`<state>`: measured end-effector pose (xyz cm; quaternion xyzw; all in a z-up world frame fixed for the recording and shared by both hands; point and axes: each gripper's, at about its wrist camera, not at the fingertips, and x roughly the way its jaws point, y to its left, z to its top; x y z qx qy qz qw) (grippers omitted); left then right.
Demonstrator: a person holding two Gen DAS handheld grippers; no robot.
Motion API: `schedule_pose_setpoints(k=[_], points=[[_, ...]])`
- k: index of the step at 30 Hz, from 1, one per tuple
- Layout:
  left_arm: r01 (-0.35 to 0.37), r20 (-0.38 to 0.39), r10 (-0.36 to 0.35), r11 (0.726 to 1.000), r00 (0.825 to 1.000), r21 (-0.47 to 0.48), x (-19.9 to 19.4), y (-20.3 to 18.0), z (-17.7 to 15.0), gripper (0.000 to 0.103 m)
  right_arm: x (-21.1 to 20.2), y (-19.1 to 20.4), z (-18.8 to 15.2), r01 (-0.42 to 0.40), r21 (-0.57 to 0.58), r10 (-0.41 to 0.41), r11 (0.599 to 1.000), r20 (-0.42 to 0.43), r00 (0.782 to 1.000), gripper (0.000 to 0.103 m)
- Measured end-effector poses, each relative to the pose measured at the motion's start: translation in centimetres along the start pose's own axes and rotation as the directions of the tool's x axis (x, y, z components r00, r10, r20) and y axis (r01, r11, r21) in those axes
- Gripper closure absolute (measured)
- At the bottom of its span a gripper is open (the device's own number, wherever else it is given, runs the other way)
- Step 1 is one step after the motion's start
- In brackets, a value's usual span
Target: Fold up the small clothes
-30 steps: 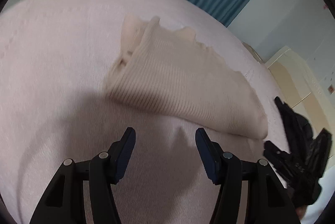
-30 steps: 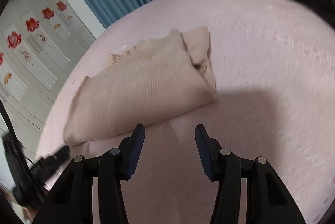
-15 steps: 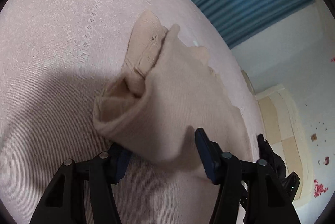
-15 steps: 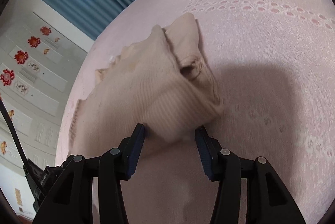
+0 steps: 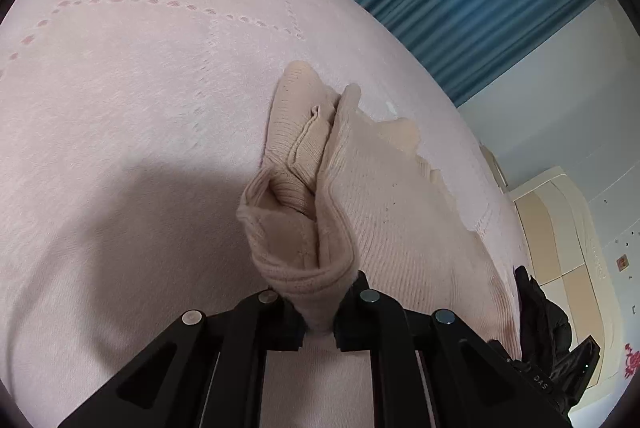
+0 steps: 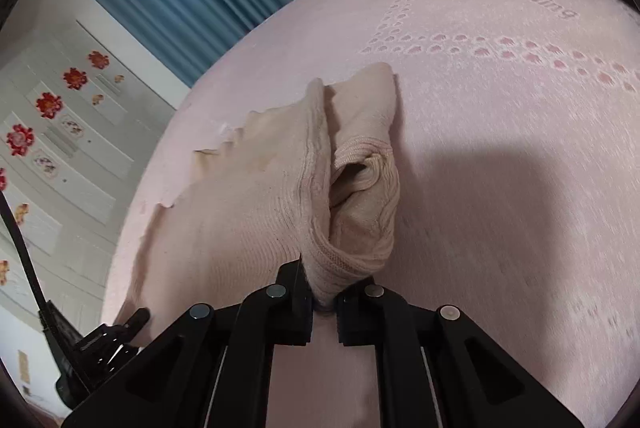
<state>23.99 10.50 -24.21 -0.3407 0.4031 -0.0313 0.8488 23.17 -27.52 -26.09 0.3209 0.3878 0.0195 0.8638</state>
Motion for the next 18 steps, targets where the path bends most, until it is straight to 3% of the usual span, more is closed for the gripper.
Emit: schedule_pose_setpoints(k=[3,7,13,18], points=[[0.004,-0.014,-0.004,1.0,1.0,0.001,-2.0,0.7,-1.5,0.093,-2.0,0.1,-1.3,0.006,-0.032,-0.006,0.999,-0.004,1.0,0.095],[-0.021,-0.001,0.021,0.997,1.0,0.073,-5.6,0.9,-4.0,0.093,-5.9,0.0,-3.9,0.001,-0.08,-0.002,0.997,-0.008,1.0,0.095],[-0.008,-0.036,0.011,0.997,0.999,0.081,-10.0,2.5,-8.4,0.093,-10.6,-1.1,-7.8,0.03,-0.109,-0.032,0.994,-0.01,0.999,0.095],[-0.016,-0.073,0.022,0.996,0.997,0.084,-10.4,2.8,-9.6,0.089,-12.7,-2.6,-10.4,0.083,-0.102,-0.086,0.991,-0.022,0.996,0.092]])
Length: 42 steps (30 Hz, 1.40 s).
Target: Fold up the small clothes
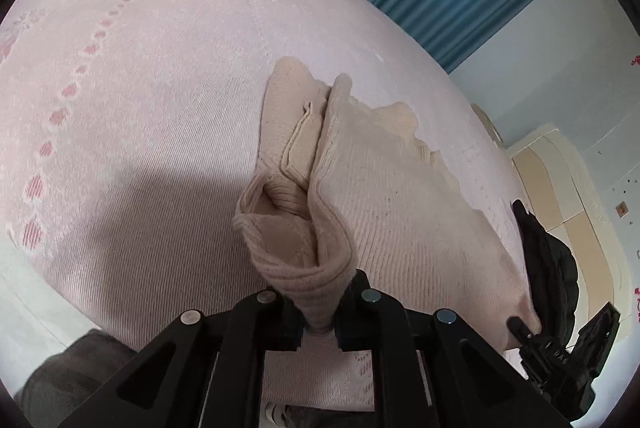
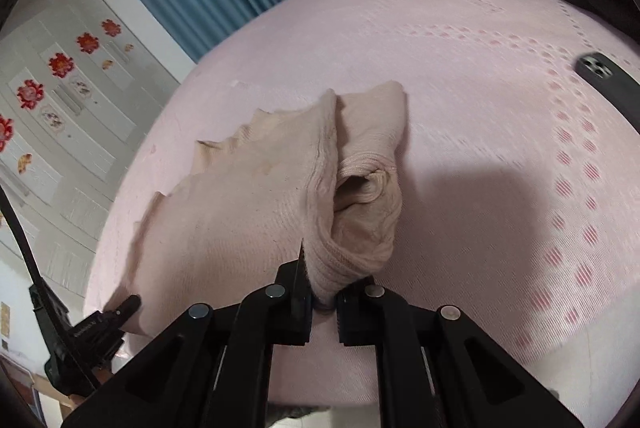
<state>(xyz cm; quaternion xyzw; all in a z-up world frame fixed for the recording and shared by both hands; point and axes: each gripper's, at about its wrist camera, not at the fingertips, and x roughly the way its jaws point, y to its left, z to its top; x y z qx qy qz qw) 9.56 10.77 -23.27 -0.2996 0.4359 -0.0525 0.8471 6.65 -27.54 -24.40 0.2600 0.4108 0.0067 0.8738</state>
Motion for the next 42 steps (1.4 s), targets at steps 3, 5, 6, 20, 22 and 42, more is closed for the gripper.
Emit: schedule_pose_setpoints(k=[3,5,6,20,22,42], points=[[0.009,-0.045,-0.011,0.999,0.999,-0.042,1.0,0.9,0.6,0.079,-0.3,0.0,0.1,0.131,-0.009,-0.131,0.991,0.008,0.991,0.074],[0.039,-0.042,-0.042,0.996,0.998,-0.075,1.2,1.6,1.1,0.079,-1.9,0.4,0.3,0.203,-0.026,-0.2,0.979,0.075,0.977,0.071],[0.043,-0.041,-0.047,0.995,0.998,-0.085,1.3,1.7,1.2,0.078,-2.7,1.1,0.5,0.24,-0.044,-0.234,0.97,0.118,0.965,0.071],[0.101,-0.078,-0.108,0.991,0.991,-0.09,3.1,2.0,4.0,0.067,5.6,14.9,-2.8,0.151,-0.501,-0.147,0.852,0.047,0.988,0.065],[0.105,-0.073,-0.111,0.991,0.991,-0.089,2.7,2.2,3.8,0.065,7.7,14.8,-2.5,0.153,-0.472,-0.169,0.868,0.01,0.986,0.065],[0.131,-0.075,-0.133,0.991,0.988,-0.031,1.9,3.9,5.9,0.046,18.8,16.7,7.3,0.233,-0.357,-0.282,0.905,-0.091,0.955,0.06]])
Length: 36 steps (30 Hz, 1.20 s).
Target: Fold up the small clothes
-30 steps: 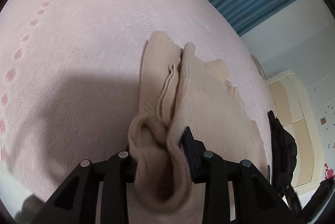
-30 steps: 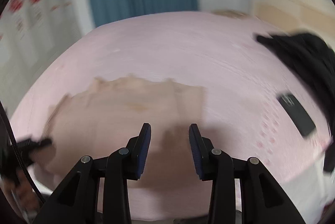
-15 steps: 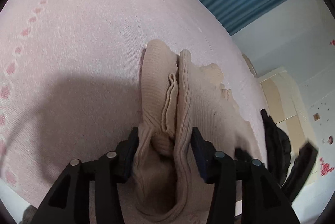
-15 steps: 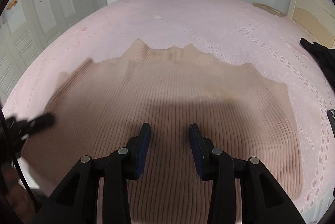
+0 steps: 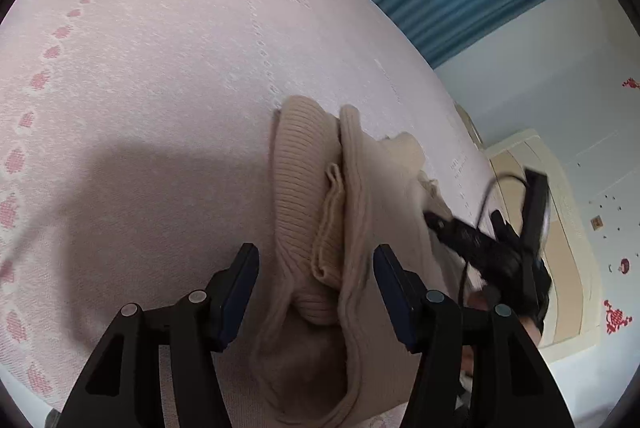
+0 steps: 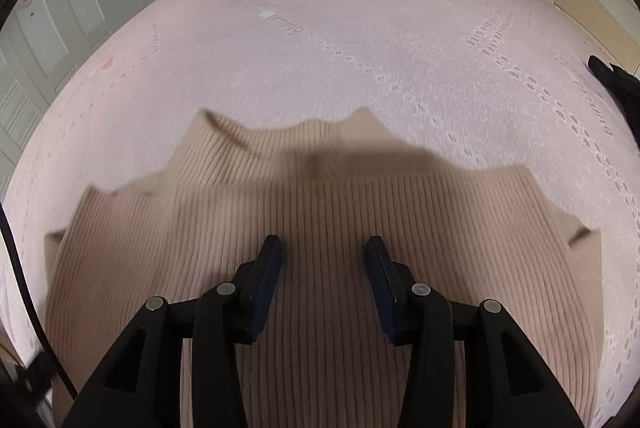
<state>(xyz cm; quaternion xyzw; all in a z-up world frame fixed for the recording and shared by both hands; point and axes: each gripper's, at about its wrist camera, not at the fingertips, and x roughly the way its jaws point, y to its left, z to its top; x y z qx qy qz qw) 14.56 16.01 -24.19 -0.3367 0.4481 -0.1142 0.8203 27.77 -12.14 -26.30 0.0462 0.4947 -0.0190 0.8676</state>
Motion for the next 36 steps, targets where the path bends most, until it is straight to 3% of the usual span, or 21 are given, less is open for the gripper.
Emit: schedule_pose_setpoints(k=[7,18,25,30,36], points=[[0.01,-0.037,-0.007,0.998,0.999,0.06,0.2,-0.9,-0.9,0.044,-1.3,0.1,-0.9,0.001,-0.026,-0.001,1.0,-0.012,1.0,0.059],[0.067,-0.061,-0.064,0.997,0.996,0.043,-2.4,1.1,-3.3,0.044,-8.5,0.3,-10.1,-0.023,-0.182,0.031,0.983,0.042,0.999,0.059],[0.092,-0.075,-0.091,0.996,0.993,0.009,-2.5,1.8,-3.9,0.044,-9.9,-0.6,-14.6,-0.073,-0.197,0.072,0.978,-0.011,0.997,0.059],[0.079,-0.046,-0.08,0.997,0.996,-0.026,-1.2,1.2,-3.3,0.044,-12.4,-2.6,-16.0,-0.151,-0.195,0.162,0.969,0.046,0.986,0.063],[0.042,-0.02,-0.044,0.998,0.999,-0.056,0.4,-0.1,-2.2,0.05,-14.7,-7.6,-15.4,-0.157,-0.088,0.169,0.984,0.152,0.974,0.063]])
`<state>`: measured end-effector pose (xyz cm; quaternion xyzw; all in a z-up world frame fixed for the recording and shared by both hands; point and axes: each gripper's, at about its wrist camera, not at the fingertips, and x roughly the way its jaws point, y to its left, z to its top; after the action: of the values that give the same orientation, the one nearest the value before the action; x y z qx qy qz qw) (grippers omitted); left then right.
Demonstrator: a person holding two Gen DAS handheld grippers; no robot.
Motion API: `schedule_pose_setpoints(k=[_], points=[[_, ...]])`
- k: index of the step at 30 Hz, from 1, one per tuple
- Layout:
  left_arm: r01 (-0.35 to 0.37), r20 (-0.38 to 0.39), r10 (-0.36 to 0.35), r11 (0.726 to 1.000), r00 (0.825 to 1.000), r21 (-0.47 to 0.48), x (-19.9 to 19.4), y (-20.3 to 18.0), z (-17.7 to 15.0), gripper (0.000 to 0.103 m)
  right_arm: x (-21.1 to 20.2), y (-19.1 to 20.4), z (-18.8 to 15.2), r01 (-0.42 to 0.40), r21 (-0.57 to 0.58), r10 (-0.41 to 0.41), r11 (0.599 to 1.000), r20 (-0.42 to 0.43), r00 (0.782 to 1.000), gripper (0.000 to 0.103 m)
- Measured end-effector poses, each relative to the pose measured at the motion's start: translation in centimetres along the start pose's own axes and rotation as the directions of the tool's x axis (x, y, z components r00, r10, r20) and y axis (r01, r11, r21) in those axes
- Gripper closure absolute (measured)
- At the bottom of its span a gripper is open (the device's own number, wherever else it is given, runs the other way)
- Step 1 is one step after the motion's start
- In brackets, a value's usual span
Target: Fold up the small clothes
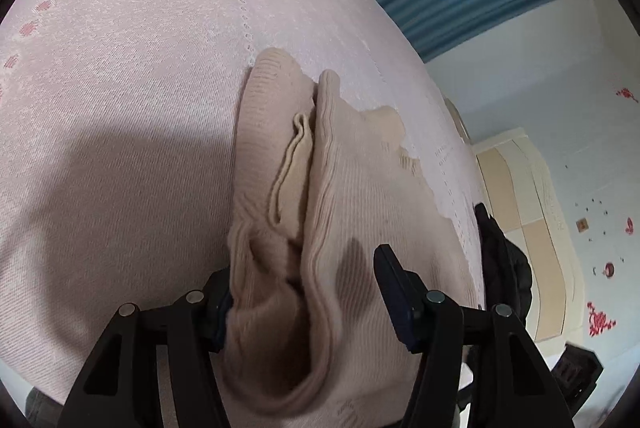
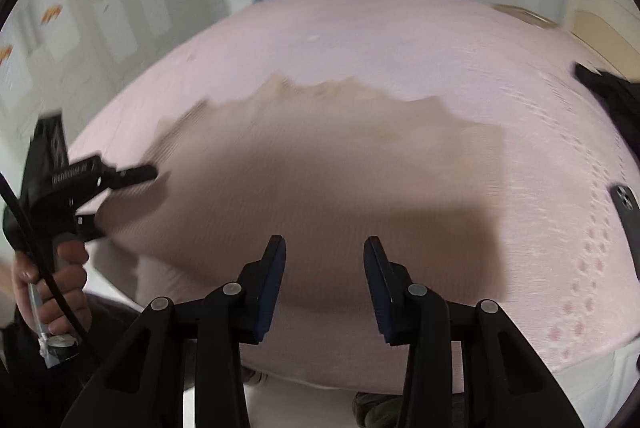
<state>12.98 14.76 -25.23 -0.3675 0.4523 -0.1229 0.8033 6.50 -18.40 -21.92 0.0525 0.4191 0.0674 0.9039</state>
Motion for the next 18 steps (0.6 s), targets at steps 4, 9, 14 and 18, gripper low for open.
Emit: schedule_pose_setpoints(k=[4,9,14,18], points=[[-0.064,0.047,0.065,0.997,0.997,-0.035,-0.2,0.0,0.3,0.081,-2.1,-4.4,-0.7,0.029,0.115,-0.034,0.993,0.041,0.999,0.063],[-0.145,0.09,0.144,0.989,0.985,0.005,-1.4,-3.3,0.6,0.084,-4.5,-8.4,-2.0,0.068,0.194,-0.082,0.979,0.068,0.994,0.063],[-0.302,0.157,0.281,0.945,0.947,0.128,-2.0,-10.1,0.8,0.085,-6.2,-11.0,-2.2,0.086,0.235,-0.113,0.968,0.104,0.988,0.063],[-0.396,0.219,0.348,0.884,0.912,0.248,-1.8,-16.8,-0.4,0.085,-8.5,-13.3,-2.8,0.136,0.25,-0.169,0.959,0.118,0.978,0.063]])
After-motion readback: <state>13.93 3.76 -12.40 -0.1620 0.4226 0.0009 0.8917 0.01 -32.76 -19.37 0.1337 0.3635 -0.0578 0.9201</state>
